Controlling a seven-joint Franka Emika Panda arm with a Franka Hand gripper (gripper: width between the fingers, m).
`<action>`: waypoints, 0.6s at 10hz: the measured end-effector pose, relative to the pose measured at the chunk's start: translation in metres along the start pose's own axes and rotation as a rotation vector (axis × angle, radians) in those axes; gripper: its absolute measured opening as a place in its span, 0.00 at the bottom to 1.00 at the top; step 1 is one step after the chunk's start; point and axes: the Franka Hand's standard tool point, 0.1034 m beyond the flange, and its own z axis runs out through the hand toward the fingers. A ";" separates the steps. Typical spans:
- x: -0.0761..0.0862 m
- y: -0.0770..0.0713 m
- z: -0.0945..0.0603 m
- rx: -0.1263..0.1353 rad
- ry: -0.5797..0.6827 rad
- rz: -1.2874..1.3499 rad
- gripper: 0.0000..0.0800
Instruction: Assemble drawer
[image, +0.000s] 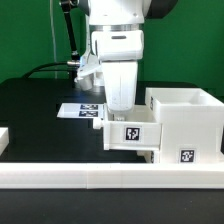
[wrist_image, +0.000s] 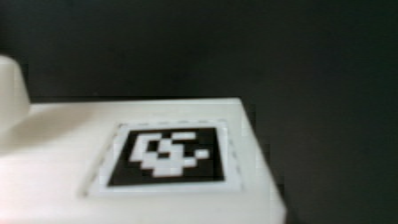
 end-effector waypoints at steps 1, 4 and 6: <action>0.002 0.000 0.000 0.002 0.000 -0.003 0.05; -0.003 0.000 0.000 0.002 0.000 0.009 0.05; -0.002 0.000 0.000 0.002 0.000 0.008 0.05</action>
Offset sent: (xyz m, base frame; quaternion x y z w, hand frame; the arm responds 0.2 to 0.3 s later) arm 0.0000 0.0000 0.0000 0.0000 0.0000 0.0000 1.0000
